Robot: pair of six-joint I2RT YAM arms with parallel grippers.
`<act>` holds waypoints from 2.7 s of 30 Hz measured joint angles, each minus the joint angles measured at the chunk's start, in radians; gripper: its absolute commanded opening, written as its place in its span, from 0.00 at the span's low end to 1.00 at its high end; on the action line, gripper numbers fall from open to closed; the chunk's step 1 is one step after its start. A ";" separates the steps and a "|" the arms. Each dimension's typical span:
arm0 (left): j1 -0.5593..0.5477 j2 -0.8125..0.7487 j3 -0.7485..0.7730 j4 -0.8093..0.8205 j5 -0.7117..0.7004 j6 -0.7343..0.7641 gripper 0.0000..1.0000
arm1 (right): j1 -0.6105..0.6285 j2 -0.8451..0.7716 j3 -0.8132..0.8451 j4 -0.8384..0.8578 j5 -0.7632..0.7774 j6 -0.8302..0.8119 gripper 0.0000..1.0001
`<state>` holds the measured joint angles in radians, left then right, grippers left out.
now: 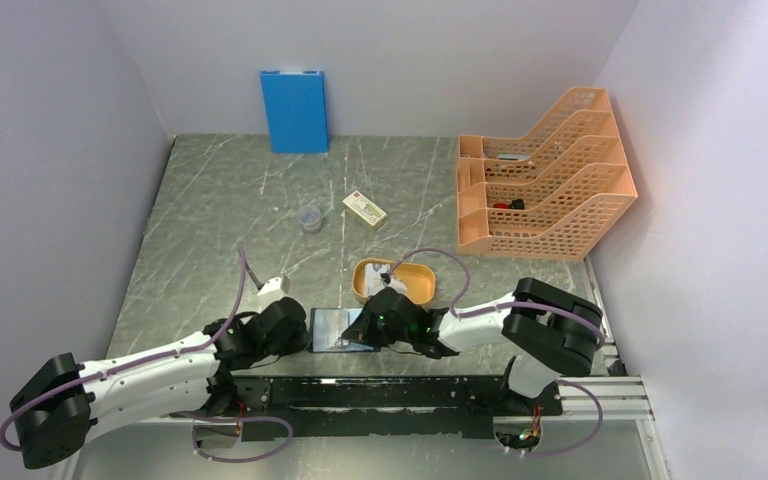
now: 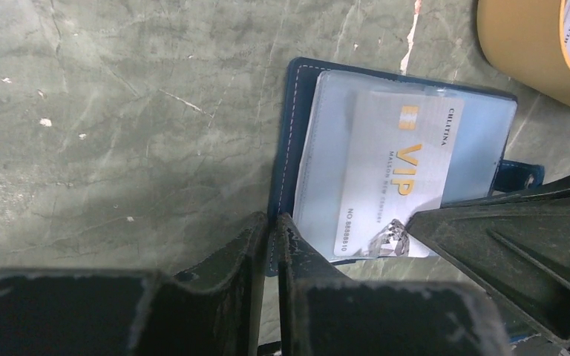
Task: Put the credit cards into the card holder
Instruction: Insert the credit card into the card holder.
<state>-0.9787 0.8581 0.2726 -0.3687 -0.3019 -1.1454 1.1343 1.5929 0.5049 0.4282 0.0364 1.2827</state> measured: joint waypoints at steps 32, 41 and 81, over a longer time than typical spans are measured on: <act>0.000 0.004 -0.005 0.023 0.038 0.001 0.15 | 0.031 0.071 0.226 -0.256 -0.024 -0.170 0.50; 0.000 -0.014 -0.004 -0.003 0.037 0.000 0.14 | 0.042 0.072 0.258 -0.309 -0.009 -0.219 0.52; 0.000 0.000 0.386 -0.065 -0.020 0.290 0.78 | -0.485 -0.256 0.203 -0.484 -0.092 -0.541 0.63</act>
<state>-0.9787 0.8577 0.6586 -0.4339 -0.3222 -0.8555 0.6491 1.3365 0.7074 -0.0563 -0.0555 0.7418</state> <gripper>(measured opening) 0.788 0.621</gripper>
